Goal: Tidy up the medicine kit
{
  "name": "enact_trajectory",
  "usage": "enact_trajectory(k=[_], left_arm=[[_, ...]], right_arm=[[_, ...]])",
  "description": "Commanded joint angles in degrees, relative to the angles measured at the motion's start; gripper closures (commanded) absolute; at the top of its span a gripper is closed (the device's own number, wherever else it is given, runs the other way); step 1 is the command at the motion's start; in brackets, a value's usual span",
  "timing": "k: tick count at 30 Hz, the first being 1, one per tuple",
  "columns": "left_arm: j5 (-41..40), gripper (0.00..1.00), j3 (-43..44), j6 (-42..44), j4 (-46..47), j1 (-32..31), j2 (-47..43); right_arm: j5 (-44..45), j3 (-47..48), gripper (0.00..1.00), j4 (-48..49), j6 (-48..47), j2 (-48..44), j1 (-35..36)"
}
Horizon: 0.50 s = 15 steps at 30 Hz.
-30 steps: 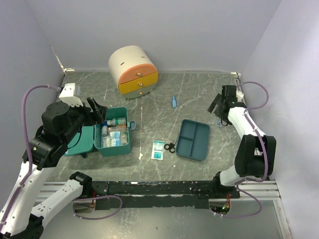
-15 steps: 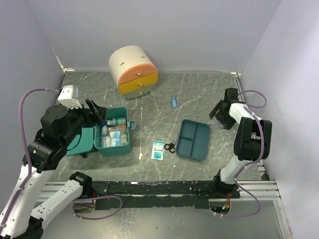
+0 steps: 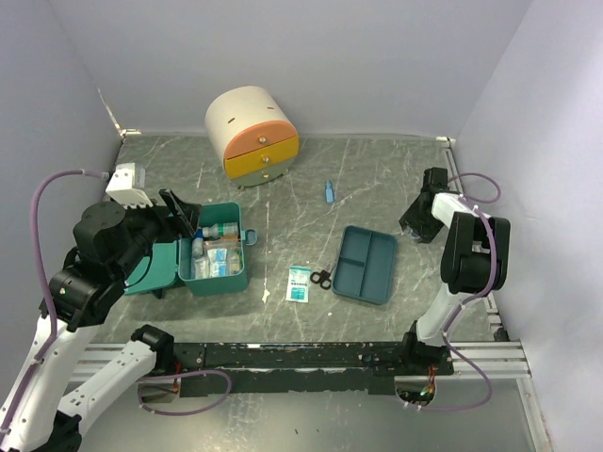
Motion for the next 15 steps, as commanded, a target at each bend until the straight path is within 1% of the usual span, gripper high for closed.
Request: enact_trajectory(k=[1, 5, 11, 14, 15], left_arm=[[-0.3, 0.13, 0.8, 0.7, 0.4, 0.4, 0.0], [-0.6, 0.13, 0.8, 0.6, 0.3, 0.3, -0.4], [0.0, 0.13, 0.4, 0.2, 0.9, 0.3, -0.2], [1.3, 0.13, 0.3, 0.4, 1.7, 0.3, 0.3], [1.7, 0.13, 0.3, 0.4, 1.9, 0.3, 0.5]], right_arm=[[-1.8, 1.3, 0.47, 1.6, -0.6, 1.7, -0.9], [-1.8, 0.8, 0.51, 2.1, -0.6, 0.7, -0.8], [-2.2, -0.2, 0.51, 1.6, -0.8, -3.8, -0.5], [-2.0, -0.6, 0.51, 0.8, -1.3, -7.6, 1.2], [-1.6, -0.7, 0.51, 0.4, -1.5, -8.8, 2.9]])
